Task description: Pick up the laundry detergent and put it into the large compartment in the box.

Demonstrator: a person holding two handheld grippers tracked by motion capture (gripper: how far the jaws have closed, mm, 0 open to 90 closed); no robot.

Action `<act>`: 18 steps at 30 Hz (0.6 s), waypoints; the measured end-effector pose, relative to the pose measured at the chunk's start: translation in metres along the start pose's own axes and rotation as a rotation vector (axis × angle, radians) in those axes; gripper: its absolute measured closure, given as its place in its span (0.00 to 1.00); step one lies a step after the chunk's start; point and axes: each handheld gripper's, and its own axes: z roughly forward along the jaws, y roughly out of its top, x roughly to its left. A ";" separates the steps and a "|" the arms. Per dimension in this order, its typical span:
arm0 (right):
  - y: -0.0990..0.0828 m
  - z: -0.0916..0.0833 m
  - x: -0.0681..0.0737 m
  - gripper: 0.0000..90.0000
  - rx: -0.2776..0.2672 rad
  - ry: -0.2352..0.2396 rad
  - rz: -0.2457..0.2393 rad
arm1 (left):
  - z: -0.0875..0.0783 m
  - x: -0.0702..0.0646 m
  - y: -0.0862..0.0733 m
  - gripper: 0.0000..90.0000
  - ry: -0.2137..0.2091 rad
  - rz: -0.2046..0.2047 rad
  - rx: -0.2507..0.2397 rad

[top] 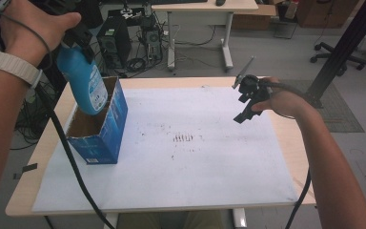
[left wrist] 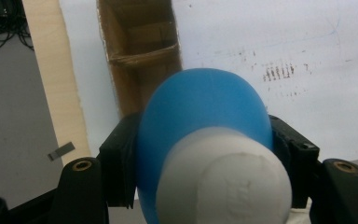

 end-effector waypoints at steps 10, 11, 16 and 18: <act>0.000 0.000 0.001 0.11 -0.001 0.000 0.000 | 0.007 0.008 0.000 0.41 0.017 -0.036 0.006; 0.000 0.000 0.001 0.11 0.000 0.000 -0.001 | 0.008 0.009 0.000 0.41 0.017 -0.038 0.000; 0.000 0.000 0.001 0.11 -0.002 -0.001 -0.001 | 0.010 0.013 0.000 0.41 0.032 -0.045 -0.004; 0.000 0.000 0.001 0.11 0.000 0.000 0.000 | 0.011 0.014 -0.001 0.41 0.035 -0.050 -0.008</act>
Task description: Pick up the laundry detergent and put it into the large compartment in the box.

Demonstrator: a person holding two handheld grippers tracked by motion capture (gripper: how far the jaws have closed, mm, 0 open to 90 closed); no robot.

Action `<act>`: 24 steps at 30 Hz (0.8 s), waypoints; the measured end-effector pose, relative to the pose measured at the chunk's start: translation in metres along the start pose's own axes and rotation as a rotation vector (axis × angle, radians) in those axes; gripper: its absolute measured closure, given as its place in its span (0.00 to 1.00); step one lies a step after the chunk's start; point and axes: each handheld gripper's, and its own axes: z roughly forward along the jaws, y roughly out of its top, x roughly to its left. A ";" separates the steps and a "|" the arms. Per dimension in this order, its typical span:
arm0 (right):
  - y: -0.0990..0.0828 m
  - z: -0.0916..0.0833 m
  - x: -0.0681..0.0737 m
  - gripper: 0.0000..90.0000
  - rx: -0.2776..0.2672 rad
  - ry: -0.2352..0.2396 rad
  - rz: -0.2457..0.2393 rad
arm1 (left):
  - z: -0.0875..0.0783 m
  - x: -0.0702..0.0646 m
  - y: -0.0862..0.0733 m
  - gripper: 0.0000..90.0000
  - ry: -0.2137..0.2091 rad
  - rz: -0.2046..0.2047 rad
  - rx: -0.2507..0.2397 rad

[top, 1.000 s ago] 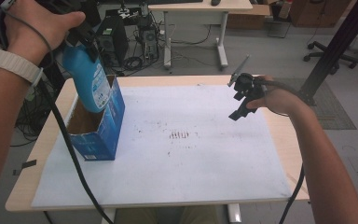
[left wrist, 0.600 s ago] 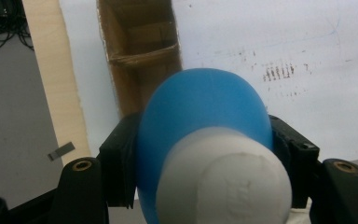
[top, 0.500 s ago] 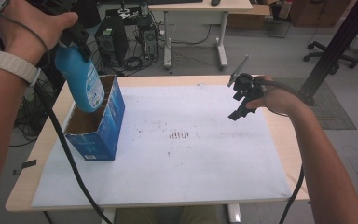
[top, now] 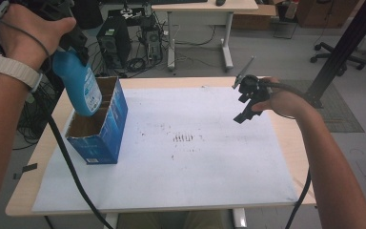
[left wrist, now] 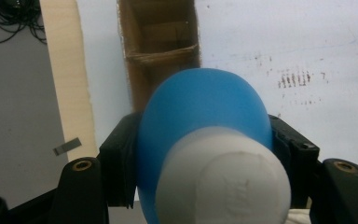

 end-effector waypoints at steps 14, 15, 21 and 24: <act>0.001 0.001 0.001 0.11 0.003 0.002 0.001 | 0.021 0.009 -0.002 0.41 0.011 -0.015 0.003; 0.001 0.001 0.000 0.11 0.002 0.001 -0.002 | 0.023 0.010 -0.002 0.41 0.013 -0.015 0.002; 0.000 0.000 0.000 0.11 0.003 0.001 -0.001 | 0.037 0.012 -0.001 0.41 0.010 -0.013 0.012; 0.000 0.000 0.000 0.11 0.003 0.001 -0.001 | 0.043 0.014 -0.001 0.41 0.004 -0.016 0.015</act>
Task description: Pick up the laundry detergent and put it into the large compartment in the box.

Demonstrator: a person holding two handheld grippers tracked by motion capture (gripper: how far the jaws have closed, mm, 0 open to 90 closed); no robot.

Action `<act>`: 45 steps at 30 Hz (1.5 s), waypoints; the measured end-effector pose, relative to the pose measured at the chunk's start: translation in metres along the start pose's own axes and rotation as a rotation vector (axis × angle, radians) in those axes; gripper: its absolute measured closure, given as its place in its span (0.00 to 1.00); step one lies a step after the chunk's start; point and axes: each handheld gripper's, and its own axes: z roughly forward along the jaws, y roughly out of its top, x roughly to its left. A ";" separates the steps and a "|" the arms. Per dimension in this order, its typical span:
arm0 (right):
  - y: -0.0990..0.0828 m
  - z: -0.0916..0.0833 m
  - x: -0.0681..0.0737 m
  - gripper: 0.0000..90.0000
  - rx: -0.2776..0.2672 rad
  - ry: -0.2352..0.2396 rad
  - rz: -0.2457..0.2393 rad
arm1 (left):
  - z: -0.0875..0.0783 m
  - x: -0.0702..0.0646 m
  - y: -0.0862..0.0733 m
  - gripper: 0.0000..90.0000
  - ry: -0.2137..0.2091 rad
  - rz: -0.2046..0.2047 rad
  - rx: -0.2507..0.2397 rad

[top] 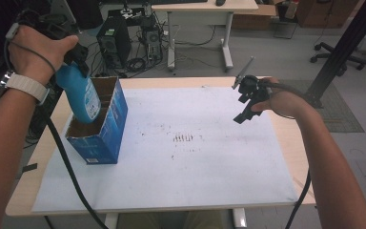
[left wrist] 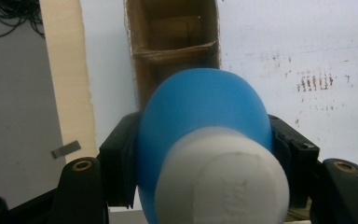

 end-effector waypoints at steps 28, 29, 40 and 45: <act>0.000 0.002 0.001 0.11 0.009 0.000 0.006 | 0.074 0.005 -0.009 0.41 0.010 0.018 0.028; 0.000 0.002 0.001 0.11 0.009 0.001 0.006 | 0.076 0.005 -0.010 0.41 0.008 0.017 0.027; 0.000 0.004 0.001 0.11 0.012 0.002 0.007 | 0.095 0.004 -0.012 0.41 0.012 0.034 0.016; -0.001 0.005 0.001 0.11 0.010 0.004 0.008 | 0.103 0.003 -0.014 0.41 0.020 0.041 0.009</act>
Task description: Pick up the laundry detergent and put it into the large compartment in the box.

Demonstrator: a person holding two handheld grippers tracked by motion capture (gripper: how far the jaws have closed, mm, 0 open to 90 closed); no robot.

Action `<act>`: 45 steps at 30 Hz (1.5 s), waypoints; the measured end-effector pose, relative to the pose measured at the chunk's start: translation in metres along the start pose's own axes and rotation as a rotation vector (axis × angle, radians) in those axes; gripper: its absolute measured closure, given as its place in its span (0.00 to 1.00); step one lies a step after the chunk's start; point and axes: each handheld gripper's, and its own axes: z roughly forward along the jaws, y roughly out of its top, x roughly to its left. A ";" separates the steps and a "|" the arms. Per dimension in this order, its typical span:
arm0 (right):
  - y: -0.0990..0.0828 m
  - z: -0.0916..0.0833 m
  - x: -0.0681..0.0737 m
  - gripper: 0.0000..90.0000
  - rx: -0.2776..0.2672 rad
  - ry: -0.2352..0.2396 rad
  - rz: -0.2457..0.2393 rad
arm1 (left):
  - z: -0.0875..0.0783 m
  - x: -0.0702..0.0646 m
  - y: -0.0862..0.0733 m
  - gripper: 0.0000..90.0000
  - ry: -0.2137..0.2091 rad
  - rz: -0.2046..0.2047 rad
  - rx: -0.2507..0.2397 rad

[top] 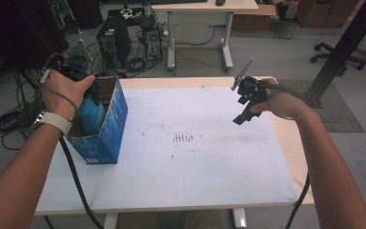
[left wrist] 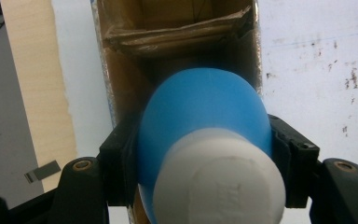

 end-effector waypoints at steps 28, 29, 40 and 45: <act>-0.003 0.003 0.000 0.11 0.001 0.006 0.008 | 0.040 -0.001 -0.007 0.41 0.014 0.013 -0.006; -0.003 0.003 0.000 0.11 0.001 0.006 0.008 | 0.041 -0.001 -0.008 0.41 0.016 0.009 -0.005; -0.005 0.005 -0.001 0.11 0.004 0.009 0.013 | 0.053 0.003 -0.010 0.41 0.021 0.007 0.001; -0.003 0.007 0.000 0.11 0.004 0.011 0.013 | 0.057 0.004 -0.010 0.41 0.020 0.010 0.001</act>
